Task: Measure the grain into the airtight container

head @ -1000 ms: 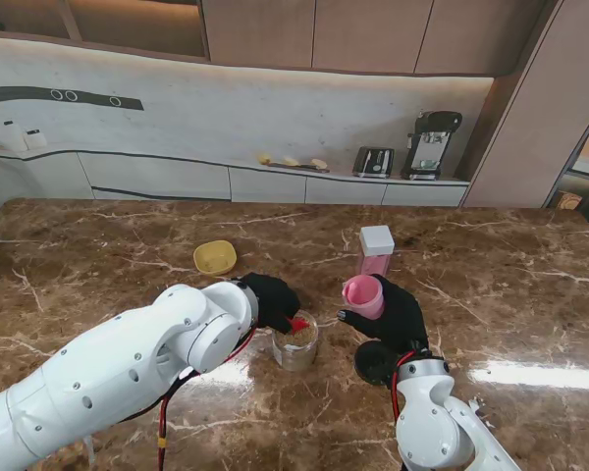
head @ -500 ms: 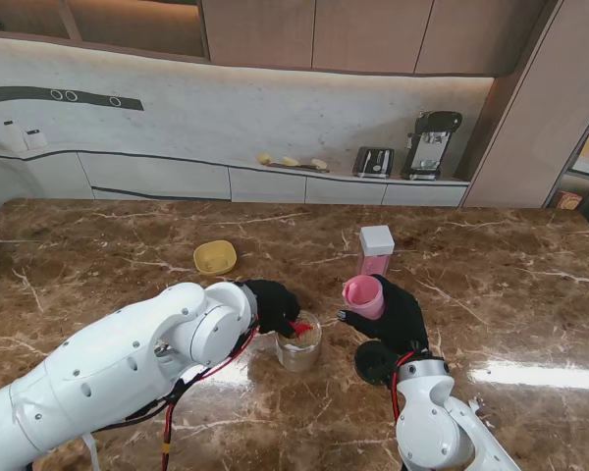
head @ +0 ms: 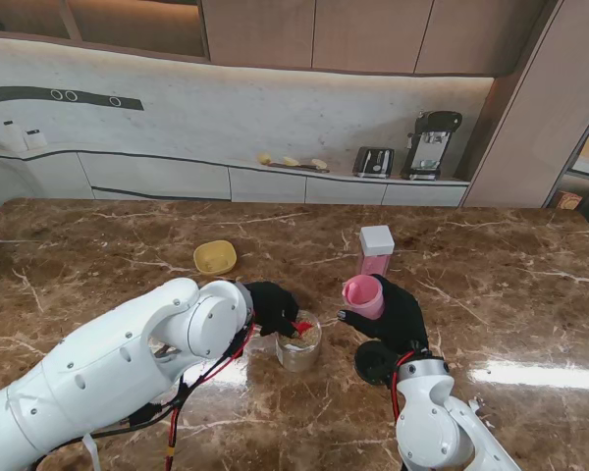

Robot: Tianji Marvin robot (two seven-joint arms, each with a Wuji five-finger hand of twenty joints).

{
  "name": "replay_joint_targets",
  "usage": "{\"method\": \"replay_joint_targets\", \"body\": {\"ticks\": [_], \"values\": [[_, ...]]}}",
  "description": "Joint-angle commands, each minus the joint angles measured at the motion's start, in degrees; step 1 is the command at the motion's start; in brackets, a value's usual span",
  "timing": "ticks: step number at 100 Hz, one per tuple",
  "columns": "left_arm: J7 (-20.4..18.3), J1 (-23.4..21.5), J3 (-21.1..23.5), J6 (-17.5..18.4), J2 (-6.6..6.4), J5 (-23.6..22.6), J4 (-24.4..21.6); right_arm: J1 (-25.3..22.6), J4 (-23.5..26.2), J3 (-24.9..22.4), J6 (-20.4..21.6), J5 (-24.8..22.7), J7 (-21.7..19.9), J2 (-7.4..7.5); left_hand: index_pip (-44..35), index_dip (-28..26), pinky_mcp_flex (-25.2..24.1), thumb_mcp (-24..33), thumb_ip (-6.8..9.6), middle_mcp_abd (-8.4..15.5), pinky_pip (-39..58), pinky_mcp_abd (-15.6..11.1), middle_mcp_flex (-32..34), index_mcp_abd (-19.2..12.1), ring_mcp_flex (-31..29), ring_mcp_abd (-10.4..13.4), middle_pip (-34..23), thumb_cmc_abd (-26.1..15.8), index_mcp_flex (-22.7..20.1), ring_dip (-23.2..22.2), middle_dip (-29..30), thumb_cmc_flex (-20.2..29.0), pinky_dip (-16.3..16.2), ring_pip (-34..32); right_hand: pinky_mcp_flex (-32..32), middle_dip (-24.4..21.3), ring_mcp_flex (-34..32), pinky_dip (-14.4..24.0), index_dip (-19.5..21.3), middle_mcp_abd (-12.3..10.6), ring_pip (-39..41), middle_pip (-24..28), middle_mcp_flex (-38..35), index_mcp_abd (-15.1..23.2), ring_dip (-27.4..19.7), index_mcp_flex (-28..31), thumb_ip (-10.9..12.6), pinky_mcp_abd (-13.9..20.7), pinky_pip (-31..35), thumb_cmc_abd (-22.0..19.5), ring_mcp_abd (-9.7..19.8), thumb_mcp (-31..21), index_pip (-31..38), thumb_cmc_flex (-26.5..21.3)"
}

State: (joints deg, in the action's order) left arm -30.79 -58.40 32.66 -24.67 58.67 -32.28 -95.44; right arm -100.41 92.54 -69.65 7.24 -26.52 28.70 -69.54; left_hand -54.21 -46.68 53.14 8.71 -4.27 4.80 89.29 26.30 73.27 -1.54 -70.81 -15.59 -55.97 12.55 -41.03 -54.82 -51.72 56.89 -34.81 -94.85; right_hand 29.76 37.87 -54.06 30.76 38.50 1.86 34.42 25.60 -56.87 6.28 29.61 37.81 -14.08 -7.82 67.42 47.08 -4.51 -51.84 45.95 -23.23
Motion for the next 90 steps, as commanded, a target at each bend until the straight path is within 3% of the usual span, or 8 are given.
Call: {"method": "replay_joint_targets", "body": {"ticks": [1, 90], "values": [[0.1, -0.3, 0.1, -0.6, 0.19, 0.5, 0.4, -0.3, -0.2, 0.0, -0.3, 0.2, -0.7, -0.2, -0.4, -0.8, 0.5, 0.6, 0.4, 1.7, 4.7, 0.0, 4.6, -0.9, -1.7, 0.1, -1.5, -0.7, -0.2, 0.6, -0.5, 0.4, -0.1, -6.1, -0.5, -0.2, -0.1, -1.3, 0.3, -3.8, -0.1, 1.5, -1.5, 6.2, 0.0, 2.7, -0.4, 1.2, -0.8, -9.3, 2.4, -10.5, 4.5, -5.6], [1.0, -3.5, 4.5, -2.4, 0.61, 7.6, 0.8, -0.2, -0.2, 0.3, -0.7, 0.2, -1.0, -0.16, -0.4, -2.4, 0.0, -1.1, 0.61, 2.0, 4.9, 0.0, 4.6, -2.2, -1.7, 0.1, -0.8, -1.6, 0.4, 0.6, -1.6, 1.0, -0.4, -6.1, -0.6, -0.2, 0.0, -1.3, 0.4, -3.8, -0.2, 1.5, -1.4, 6.2, 0.0, 2.7, -0.4, 1.3, -1.2, -9.3, 2.3, -10.5, 4.5, -5.7]]}}
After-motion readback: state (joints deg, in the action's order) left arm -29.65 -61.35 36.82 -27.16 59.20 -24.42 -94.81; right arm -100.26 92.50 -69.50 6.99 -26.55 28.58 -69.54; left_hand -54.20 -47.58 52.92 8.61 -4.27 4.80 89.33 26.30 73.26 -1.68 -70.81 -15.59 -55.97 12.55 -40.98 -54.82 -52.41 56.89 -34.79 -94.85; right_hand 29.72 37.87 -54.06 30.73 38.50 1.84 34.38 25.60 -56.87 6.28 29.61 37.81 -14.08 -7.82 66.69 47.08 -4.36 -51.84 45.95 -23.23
